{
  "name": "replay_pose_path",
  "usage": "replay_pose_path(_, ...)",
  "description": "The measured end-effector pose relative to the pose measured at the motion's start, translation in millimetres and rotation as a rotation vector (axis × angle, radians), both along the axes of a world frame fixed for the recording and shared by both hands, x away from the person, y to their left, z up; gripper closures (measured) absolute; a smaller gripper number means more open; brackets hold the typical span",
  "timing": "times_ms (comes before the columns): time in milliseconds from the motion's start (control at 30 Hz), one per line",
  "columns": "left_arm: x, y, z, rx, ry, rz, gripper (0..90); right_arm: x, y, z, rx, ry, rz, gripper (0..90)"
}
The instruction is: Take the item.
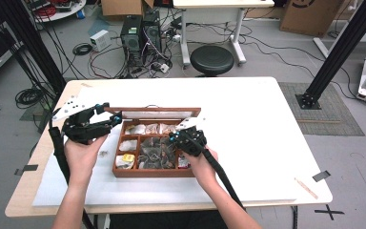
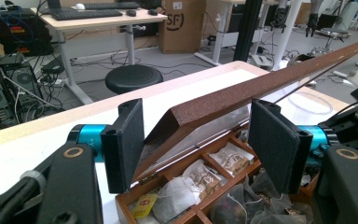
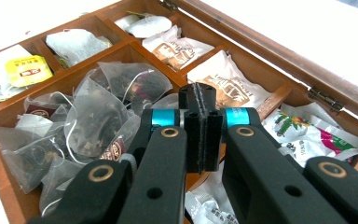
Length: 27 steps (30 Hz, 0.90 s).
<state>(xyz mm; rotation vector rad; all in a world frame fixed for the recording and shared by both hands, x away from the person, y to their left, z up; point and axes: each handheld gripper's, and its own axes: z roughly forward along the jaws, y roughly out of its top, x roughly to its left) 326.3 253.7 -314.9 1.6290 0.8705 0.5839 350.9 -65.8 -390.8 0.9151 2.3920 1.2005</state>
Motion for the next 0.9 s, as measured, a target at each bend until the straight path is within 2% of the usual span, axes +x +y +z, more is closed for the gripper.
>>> replay_pose_path(367, 0.1, -0.1, -0.3, -0.002, -0.002, 0.001, 36.7, -7.2, -3.9, 9.4, 0.033, -0.028, 0.010, 90.0)
replay_pose_path(433, 0.0, -0.1, -0.2, -0.001, -0.002, 0.002, 36.7, -8.4, -4.3, 11.9, 0.036, -0.047, 0.025, 90.0)
replay_pose_path(667, 0.1, -0.2, -0.3, -0.003, -0.003, 0.003, 36.7, -17.4, -7.9, 24.2, 0.066, -0.067, 0.046, 90.0)
replay_pose_path(900, 0.4, -0.7, -0.7, -0.009, -0.007, 0.012, 36.7, -22.7, -15.2, 32.3, 0.091, -0.071, 0.054, 90.0)
